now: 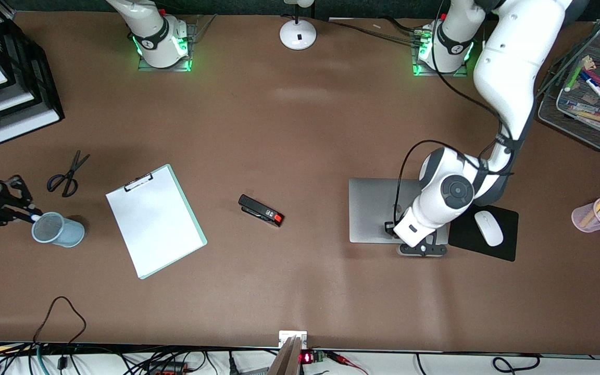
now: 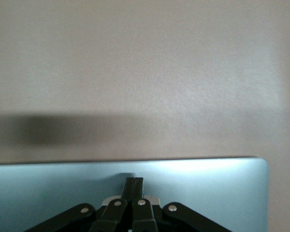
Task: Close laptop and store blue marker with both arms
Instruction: 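Lift the marker toward the pen cup while the left gripper pushes the lid down, then lower the marker into the pen cup while the left gripper presses the lid shut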
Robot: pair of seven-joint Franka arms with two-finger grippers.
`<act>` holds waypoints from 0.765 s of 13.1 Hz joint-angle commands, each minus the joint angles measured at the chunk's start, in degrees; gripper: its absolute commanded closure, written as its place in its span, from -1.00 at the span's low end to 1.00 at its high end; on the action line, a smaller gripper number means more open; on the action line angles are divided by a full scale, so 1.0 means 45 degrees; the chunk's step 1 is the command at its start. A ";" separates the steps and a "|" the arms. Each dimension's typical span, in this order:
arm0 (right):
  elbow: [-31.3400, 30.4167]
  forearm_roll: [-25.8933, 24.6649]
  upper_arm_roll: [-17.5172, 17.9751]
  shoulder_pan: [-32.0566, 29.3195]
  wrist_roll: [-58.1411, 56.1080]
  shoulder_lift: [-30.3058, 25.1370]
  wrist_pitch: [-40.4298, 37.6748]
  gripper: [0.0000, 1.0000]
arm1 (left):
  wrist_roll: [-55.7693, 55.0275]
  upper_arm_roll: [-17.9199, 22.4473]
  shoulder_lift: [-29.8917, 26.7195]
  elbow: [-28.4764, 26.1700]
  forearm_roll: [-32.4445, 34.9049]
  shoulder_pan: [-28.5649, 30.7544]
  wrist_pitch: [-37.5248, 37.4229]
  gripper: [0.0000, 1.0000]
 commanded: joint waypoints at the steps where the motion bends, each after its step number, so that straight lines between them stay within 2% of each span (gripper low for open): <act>1: -0.0054 0.1304 0.0153 -0.0669 -0.2306 0.0219 -0.0200 1.00 | -0.0017 0.0155 0.0661 0.0519 0.0373 -0.0083 0.0552 1.00; 4: -0.0054 0.2787 0.0153 -0.1080 -0.4239 0.0648 -0.0181 1.00 | 0.0042 0.0156 0.0525 0.0539 0.0393 0.0033 0.0514 1.00; 7: -0.0035 0.5383 0.0153 -0.1782 -0.6952 0.1545 -0.0181 1.00 | 0.0061 0.0214 0.0176 0.0578 0.0393 0.0131 0.0125 1.00; 10: 0.0004 0.6714 0.0173 -0.2252 -0.8498 0.2483 -0.0200 1.00 | 0.0061 0.0195 -0.0585 0.1142 0.0373 0.0171 -0.2153 1.00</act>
